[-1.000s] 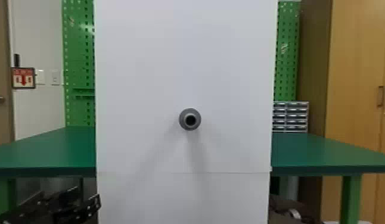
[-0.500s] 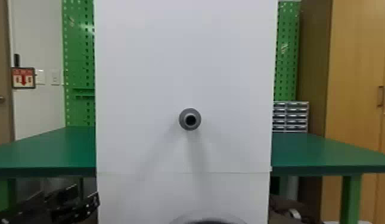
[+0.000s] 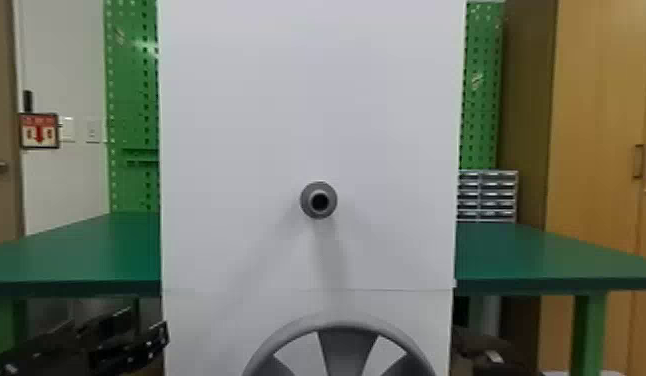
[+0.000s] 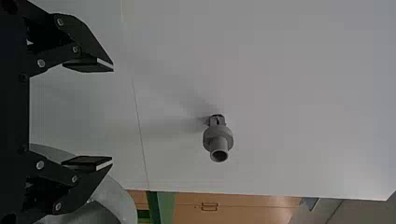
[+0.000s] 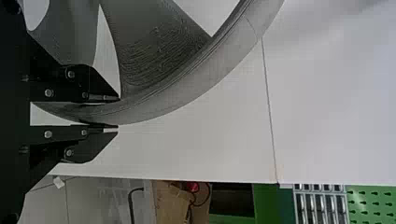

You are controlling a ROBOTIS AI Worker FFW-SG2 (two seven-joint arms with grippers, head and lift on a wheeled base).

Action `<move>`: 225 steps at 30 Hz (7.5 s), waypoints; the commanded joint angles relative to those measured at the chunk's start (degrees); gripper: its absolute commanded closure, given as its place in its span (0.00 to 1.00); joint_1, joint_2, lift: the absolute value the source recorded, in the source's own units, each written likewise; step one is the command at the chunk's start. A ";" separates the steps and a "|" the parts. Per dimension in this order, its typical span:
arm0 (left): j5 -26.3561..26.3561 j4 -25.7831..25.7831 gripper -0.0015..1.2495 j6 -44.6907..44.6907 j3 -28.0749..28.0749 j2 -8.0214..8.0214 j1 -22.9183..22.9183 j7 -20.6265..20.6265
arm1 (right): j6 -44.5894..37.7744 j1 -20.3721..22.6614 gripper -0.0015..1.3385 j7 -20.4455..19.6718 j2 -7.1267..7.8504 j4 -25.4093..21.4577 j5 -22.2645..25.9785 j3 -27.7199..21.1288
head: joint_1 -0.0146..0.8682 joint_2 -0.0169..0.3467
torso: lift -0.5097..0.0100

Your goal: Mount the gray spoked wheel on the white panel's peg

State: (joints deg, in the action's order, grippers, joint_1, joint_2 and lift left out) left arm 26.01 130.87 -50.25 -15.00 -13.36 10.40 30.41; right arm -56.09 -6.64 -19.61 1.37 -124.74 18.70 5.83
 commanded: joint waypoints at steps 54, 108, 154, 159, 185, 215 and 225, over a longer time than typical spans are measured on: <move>-3.95 -0.97 0.43 -3.71 7.00 -1.32 5.33 -0.08 | -14.66 -36.07 0.99 -29.43 0.39 8.38 31.49 -0.91 | 0.11 0.03 | 0.04; -5.97 0.79 0.43 -6.35 7.18 -2.20 6.38 -0.17 | -11.15 -41.96 0.99 -33.56 0.12 15.85 37.73 -3.02 | 0.11 0.03 | 0.04; -6.59 0.79 0.43 -6.26 7.79 -2.20 6.73 -0.17 | -8.60 -43.89 0.99 -33.47 -0.40 20.77 37.03 -2.40 | 0.11 0.03 | 0.04; -6.59 0.79 0.43 -6.26 7.79 -2.20 6.73 -0.17 | -8.42 -44.33 0.99 -33.47 -0.40 21.56 37.03 -2.31 | 0.11 0.03 | 0.04; -6.68 0.79 0.43 -6.26 8.23 -2.20 6.91 -0.17 | -7.19 -46.18 0.99 -33.30 -0.75 25.43 36.85 -1.79 | 0.11 0.03 | 0.04; -7.29 0.79 0.43 -6.26 8.93 -2.20 7.09 -0.17 | -5.44 -47.85 0.99 -31.01 -1.42 29.73 33.69 -1.52 | 0.11 0.03 | 0.04; -7.47 0.79 0.43 -6.26 9.11 -2.29 7.00 -0.17 | -4.91 -48.11 0.99 -31.01 -1.37 30.09 33.33 -1.61 | 0.11 0.03 | 0.04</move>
State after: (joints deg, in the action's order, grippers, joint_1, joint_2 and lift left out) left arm 18.62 131.66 -56.51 -5.95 -15.64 17.49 30.23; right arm -61.14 -54.64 -50.62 0.00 -94.78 52.13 4.27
